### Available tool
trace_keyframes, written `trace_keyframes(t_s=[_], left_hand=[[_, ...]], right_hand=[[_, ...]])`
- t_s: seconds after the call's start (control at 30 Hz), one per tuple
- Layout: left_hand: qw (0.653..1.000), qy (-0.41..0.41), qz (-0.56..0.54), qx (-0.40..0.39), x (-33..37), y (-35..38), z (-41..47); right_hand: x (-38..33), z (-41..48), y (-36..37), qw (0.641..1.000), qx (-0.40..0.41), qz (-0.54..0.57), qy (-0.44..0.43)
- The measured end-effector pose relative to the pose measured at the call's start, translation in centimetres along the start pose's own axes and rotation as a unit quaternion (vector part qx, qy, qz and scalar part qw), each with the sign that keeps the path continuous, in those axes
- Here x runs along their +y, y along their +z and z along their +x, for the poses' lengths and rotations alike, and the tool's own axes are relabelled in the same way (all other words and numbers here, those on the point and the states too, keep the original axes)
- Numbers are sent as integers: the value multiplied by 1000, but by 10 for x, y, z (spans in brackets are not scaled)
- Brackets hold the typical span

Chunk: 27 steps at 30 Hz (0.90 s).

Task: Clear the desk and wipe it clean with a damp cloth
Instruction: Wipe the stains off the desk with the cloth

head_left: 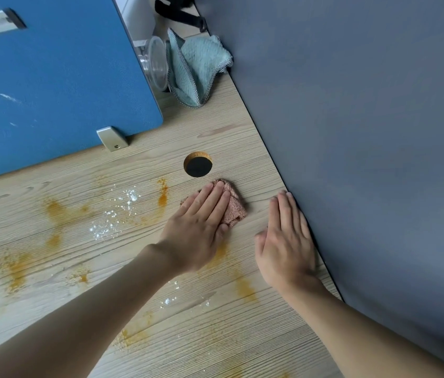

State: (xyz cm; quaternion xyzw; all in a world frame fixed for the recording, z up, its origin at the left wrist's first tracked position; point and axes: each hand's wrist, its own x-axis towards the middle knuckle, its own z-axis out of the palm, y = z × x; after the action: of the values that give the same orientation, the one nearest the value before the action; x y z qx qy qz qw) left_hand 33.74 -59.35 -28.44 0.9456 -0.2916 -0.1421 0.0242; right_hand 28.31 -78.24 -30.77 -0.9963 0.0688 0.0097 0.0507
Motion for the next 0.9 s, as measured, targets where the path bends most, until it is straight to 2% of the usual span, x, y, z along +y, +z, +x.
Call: trace_keyframes(t_s=[0.17,0.33,0.47,0.57,0.8,0.9], left_hand=[[1000,-20,-10,10,13,1,19],[1000,-12,-1,-13,9,5,-15],[999,-28,-3,-35,14,2,-16],[999,-24,-22,-27,19,1,-2],[1000,9,0,-22,11,10,-37],[999,4,-14,-30,18,5,-22]], right_hand=[[2,1,3,1000,13,5,-3],[2,2,2,1000,5,19,-11],[23,-10,-2,994,12,73,-76],[41,-36,-4,992,17,46,-116],[39,-46,0,993,20,28,-110],[40,-47,1,993,20,25,-109]])
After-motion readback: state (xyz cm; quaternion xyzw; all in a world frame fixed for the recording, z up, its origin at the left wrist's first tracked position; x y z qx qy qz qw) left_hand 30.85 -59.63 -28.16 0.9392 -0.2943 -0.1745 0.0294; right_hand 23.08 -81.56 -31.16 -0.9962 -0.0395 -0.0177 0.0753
